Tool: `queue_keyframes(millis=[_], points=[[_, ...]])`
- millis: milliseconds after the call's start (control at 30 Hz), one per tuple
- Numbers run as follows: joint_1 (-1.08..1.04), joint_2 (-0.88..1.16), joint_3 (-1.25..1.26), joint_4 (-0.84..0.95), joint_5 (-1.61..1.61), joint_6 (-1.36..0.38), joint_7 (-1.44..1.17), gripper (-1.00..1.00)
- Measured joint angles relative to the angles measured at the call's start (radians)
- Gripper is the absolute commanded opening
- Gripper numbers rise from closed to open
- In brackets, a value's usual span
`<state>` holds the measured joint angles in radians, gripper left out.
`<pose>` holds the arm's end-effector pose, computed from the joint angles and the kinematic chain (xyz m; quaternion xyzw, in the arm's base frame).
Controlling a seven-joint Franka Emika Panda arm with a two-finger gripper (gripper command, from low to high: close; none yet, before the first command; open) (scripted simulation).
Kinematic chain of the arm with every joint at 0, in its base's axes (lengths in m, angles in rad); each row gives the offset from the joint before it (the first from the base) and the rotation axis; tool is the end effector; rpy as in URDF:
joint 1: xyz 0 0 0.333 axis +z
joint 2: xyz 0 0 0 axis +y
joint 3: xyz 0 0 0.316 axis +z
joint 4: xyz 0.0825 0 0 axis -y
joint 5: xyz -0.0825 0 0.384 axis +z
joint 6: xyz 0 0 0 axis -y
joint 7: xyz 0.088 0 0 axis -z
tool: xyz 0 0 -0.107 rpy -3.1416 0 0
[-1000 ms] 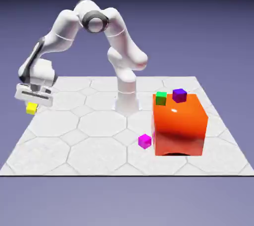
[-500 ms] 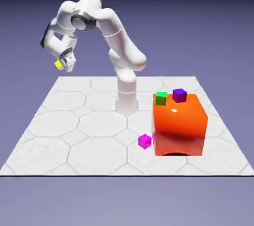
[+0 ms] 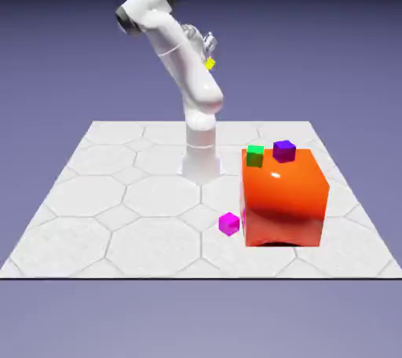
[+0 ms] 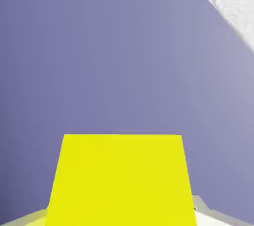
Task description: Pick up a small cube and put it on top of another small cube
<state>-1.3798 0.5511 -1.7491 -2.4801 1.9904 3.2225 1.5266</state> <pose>-0.4141 0.0795 0.3836 -0.8882 0.0922 0.3953 0.2153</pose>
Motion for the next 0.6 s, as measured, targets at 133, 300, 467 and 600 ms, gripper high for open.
queue_keyframes(millis=[133,300,467,600], points=[[-0.112,0.008,-0.145,-0.031,0.048,0.054,0.076,-1.0],[-0.252,0.017,-0.326,-0.07,0.108,0.121,0.171,-1.0],[-0.391,0.026,-0.507,-0.109,0.168,0.188,0.266,-1.0],[-0.503,0.034,-0.652,-0.14,0.215,0.241,0.342,-1.0]])
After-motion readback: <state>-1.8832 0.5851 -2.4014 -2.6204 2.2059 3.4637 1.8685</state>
